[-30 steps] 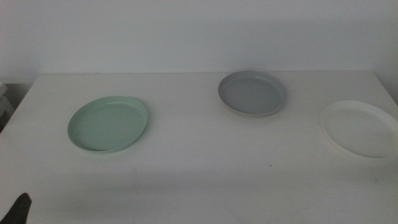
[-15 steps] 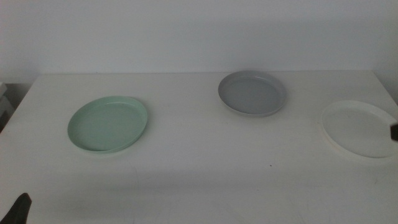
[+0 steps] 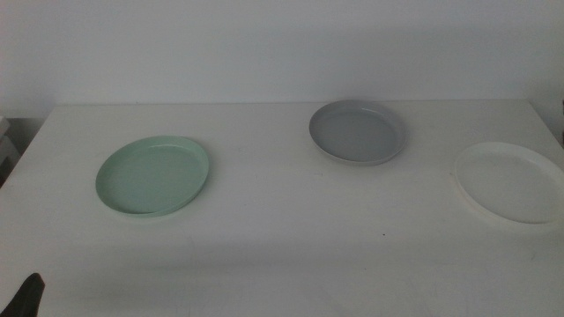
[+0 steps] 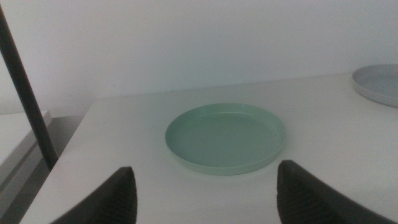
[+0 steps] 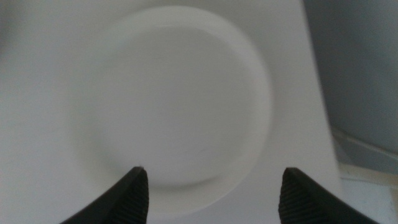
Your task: Stack the three bowls on top of each other.
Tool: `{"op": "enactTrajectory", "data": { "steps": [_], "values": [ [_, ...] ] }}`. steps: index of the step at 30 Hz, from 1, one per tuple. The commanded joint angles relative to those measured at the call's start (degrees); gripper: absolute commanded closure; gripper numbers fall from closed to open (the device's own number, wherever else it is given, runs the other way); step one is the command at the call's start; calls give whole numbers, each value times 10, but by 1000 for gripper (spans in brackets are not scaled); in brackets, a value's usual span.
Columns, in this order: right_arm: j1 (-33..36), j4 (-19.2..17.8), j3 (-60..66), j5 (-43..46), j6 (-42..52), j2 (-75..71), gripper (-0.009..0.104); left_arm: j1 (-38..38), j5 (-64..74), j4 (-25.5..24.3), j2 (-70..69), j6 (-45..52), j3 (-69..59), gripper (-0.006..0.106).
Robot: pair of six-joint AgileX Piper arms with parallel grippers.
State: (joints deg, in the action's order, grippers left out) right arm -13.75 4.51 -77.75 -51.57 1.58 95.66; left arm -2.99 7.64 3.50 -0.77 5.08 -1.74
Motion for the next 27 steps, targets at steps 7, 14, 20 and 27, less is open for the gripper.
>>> {"op": "enactTrajectory", "data": {
  "steps": [7, 14, 20, 27],
  "values": [
    [-47, 3, -57, 57, 55, 106, 42, 1, -48, 3, -8, -5, 3, 26],
    [-49, 7, -57, 116, 63, 175, 46, 1, -48, 3, -8, -5, 3, 26],
    [-49, 7, -57, 152, 66, 201, 57, 1, -48, 3, -8, -5, 3, 26],
    [-49, 9, -57, 148, 67, 203, 96, 1, -48, 3, -8, -5, 3, 26]
  ]
}}
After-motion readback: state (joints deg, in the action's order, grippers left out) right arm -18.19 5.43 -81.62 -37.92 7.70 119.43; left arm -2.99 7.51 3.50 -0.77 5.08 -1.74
